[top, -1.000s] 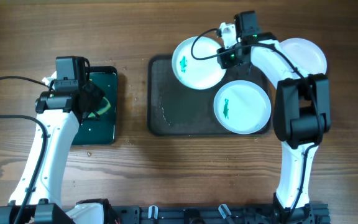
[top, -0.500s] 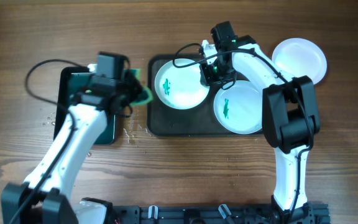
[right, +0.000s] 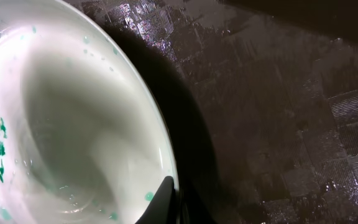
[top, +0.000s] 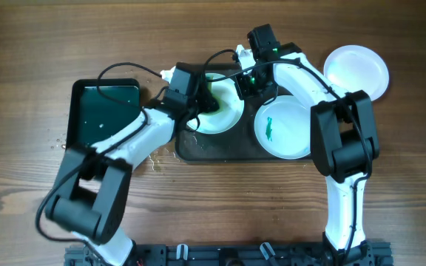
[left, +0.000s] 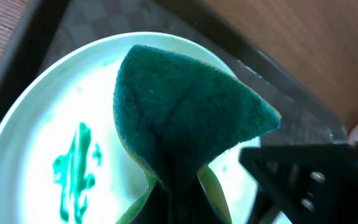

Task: Clean dirty plates on tray and stack at the side
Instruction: 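Scrub the top plate with the sponge in the left gripper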

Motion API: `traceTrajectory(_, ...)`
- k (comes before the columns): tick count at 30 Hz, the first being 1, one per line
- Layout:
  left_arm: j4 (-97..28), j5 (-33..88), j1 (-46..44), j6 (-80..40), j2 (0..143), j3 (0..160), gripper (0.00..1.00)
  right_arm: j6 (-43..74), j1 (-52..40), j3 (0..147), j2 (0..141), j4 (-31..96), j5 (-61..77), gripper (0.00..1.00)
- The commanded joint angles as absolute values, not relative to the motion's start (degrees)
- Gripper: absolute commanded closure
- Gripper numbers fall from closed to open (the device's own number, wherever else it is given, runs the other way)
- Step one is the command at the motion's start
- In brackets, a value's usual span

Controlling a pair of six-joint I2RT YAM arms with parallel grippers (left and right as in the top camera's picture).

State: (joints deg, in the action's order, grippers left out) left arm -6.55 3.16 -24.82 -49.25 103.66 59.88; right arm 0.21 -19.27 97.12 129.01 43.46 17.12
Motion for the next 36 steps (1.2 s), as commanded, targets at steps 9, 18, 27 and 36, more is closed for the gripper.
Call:
traceTrajectory(9, -8.71, -8.62, -23.57, -49.74, 112.40, 60.01, 0.96, 1.72, -19.44, 96.99, 129.03, 43.29, 17.63, 0.96)
traceTrajectory(18, -16.71, -14.92, -20.32, -45.21, 102.67, 60.01, 0.96, 1.69, -19.44, 96.99, 129.03, 43.59, 14.63, 0.96)
traceTrajectory(27, -9.65, 5.13, -24.82, -50.13, 105.84, 59.99, 0.96, 1.67, -19.44, 96.99, 129.03, 43.27, 14.66, 0.96)
traceTrajectory(36, -20.62, -13.52, -24.82, -46.65, 106.78, 60.01, 0.96, 2.13, -19.44, 97.45, 128.88, 42.81, 14.66, 0.96)
